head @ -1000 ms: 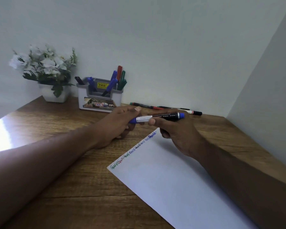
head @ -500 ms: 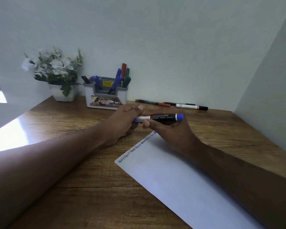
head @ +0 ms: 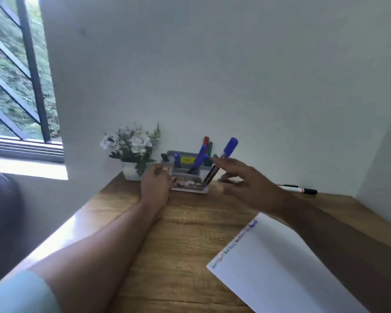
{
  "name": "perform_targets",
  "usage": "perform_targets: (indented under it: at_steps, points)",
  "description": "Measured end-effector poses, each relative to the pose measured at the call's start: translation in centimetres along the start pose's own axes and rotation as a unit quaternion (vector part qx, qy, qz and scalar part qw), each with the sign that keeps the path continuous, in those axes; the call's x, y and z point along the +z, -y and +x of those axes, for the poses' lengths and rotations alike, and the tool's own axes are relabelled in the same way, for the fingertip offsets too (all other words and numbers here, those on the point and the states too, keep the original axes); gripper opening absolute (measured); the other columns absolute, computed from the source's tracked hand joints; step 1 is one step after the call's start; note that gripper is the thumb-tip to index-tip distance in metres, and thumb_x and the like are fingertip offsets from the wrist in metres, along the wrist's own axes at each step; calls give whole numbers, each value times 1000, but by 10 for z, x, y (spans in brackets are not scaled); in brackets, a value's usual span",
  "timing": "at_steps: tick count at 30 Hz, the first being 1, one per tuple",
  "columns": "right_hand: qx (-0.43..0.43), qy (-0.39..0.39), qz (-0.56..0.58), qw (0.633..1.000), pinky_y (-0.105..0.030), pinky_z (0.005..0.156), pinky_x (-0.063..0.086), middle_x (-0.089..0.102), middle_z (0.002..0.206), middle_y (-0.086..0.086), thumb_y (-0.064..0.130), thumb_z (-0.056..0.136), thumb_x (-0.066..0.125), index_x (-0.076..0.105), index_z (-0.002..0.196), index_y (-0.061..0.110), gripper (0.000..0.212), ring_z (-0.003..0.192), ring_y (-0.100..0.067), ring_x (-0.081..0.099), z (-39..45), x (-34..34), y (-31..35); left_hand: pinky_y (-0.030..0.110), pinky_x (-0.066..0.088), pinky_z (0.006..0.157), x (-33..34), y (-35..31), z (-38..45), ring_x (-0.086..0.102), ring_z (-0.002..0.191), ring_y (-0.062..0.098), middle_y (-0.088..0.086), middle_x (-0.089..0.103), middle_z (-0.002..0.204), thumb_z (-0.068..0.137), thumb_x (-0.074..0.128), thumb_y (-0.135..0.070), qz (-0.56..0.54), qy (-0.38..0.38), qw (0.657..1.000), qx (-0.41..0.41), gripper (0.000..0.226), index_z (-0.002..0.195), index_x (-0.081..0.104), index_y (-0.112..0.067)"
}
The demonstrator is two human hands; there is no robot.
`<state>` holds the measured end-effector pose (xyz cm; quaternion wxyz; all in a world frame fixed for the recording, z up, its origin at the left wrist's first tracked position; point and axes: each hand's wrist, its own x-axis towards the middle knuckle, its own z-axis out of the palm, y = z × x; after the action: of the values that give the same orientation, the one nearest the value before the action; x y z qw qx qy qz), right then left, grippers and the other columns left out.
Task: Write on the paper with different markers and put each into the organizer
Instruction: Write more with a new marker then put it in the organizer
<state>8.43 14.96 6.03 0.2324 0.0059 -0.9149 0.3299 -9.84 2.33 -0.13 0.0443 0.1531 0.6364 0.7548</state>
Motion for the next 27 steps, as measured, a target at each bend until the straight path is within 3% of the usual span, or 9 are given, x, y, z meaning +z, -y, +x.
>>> perform_targets:
  at_steps: [3, 6, 8, 11, 14, 16, 18, 21, 27]
  points:
    - [-13, -189, 79, 979, -30, 85, 53, 70, 101, 4, 0, 86, 65, 71, 104, 25, 31, 88, 1, 65, 29, 21, 6, 27, 45, 51, 2, 6, 6, 58, 64, 20, 10, 64, 81, 93, 52, -15, 23, 10, 1000, 18, 12, 89, 61, -21]
    - [-39, -246, 17, 968, -9, 79, 46, 71, 101, -9, -3, 89, 59, 67, 116, 16, 34, 81, 12, 61, 56, 34, 13, 34, 49, 60, 6, 13, 10, 61, 72, 23, 10, 67, 89, 90, 54, -19, 56, 27, 997, 37, 12, 84, 60, -27]
    - [-102, -203, -111, 967, -21, 75, 51, 67, 92, -5, -2, 92, 51, 38, 143, 32, 63, 79, -5, 63, 73, 40, 15, 39, 50, 68, 7, 18, 14, 61, 76, 22, 6, 66, 85, 87, 54, -22, 68, 33, 996, 46, 10, 83, 61, -28]
    - [-132, -158, -281, 937, -36, 56, 48, 62, 70, -7, 1, 90, 49, -8, 147, 44, 92, 57, -25, 58, 93, 45, 18, 37, 47, 68, 9, 21, 16, 58, 76, 20, 3, 64, 82, 89, 54, -19, 61, 35, 996, 49, 12, 83, 62, -27]
    - [-149, -179, -387, 892, -31, 55, 46, 56, 55, -2, 1, 82, 59, 22, 150, 27, 82, 42, -23, 47, 114, 46, 14, 34, 46, 64, 10, 22, 17, 57, 71, 19, 3, 63, 79, 90, 55, -16, 56, 32, 996, 57, 11, 86, 63, -23]
    - [-126, -156, -433, 879, -35, 72, 46, 48, 60, 3, 6, 83, 59, 35, 146, 24, 70, 51, -22, 47, 121, 46, 7, 33, 44, 62, 11, 21, 17, 54, 67, 19, 3, 61, 75, 90, 55, -14, 53, 32, 996, 61, 11, 86, 64, -20]
    - [-43, -89, -412, 906, -43, 91, 34, 48, 80, 5, 24, 92, 54, 28, 146, 34, 61, 80, -18, 50, 122, 46, 9, 31, 43, 62, 12, 21, 16, 53, 64, 18, 2, 61, 73, 89, 56, -13, 57, 27, 996, 62, 11, 87, 65, -18]
    - [-23, -98, -337, 936, -40, 92, 24, 61, 96, 6, 35, 94, 51, 42, 135, 35, 41, 102, -20, 55, 125, 44, 18, 30, 43, 62, 11, 18, 13, 53, 64, 16, 0, 60, 73, 90, 56, -13, 60, 31, 996, 61, 10, 89, 65, -17]
    - [33, -189, -172, 966, -31, 80, 22, 54, 65, 19, 35, 88, 63, 60, 107, 29, 21, 79, -9, 53, 128, 38, 32, 29, 42, 58, 10, 14, 9, 52, 62, 13, -1, 60, 73, 91, 56, -11, 61, 41, 995, 63, 10, 90, 65, -16]
